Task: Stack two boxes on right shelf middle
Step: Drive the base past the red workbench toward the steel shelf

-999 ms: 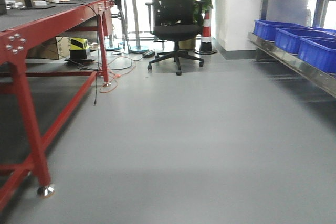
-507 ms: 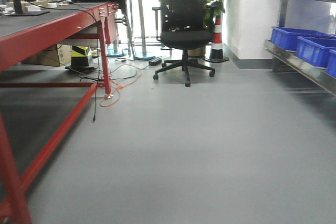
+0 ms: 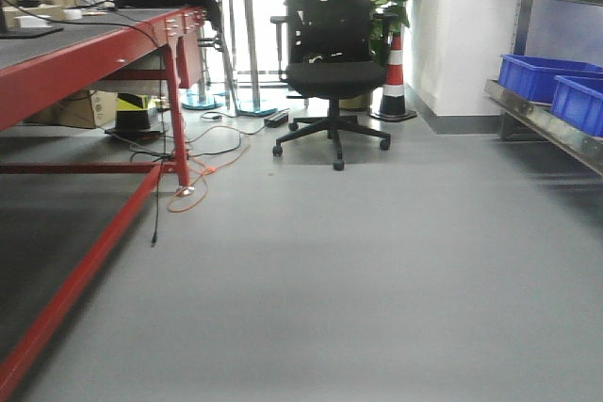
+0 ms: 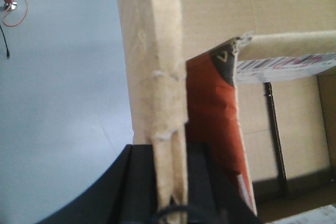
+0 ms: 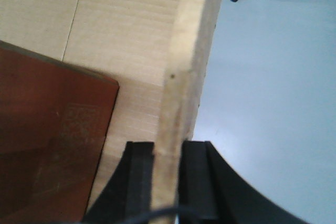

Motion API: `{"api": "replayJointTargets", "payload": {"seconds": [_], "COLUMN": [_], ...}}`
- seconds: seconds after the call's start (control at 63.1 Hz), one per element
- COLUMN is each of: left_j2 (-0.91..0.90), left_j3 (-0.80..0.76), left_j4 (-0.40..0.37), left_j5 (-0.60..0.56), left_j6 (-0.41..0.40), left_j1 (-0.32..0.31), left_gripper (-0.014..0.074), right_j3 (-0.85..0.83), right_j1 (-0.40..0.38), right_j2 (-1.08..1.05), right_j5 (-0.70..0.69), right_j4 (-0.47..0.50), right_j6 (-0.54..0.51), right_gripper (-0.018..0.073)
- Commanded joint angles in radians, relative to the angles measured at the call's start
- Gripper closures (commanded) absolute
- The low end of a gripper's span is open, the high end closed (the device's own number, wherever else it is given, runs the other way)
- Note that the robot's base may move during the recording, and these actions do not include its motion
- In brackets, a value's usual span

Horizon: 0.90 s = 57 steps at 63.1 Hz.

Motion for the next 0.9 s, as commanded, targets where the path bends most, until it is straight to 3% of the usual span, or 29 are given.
{"api": "replayJointTargets", "payload": {"seconds": [0.0, 0.888], "left_j2": [-0.012, -0.012], "left_j3": [-0.014, -0.014], "left_j4": [0.02, 0.02], "left_j5": [-0.037, -0.037], "left_j6": [-0.001, -0.001], "left_j1": [0.005, 0.005], "left_gripper": [0.0708, 0.0708], "right_j3": [-0.009, -0.009], "right_j1": [-0.005, -0.005], "right_j2": [-0.012, -0.012], "right_j5": [-0.052, -0.052], "right_j4": [-0.031, -0.031], "right_j6": [-0.01, -0.01], "right_gripper": [0.0711, 0.0711]}}
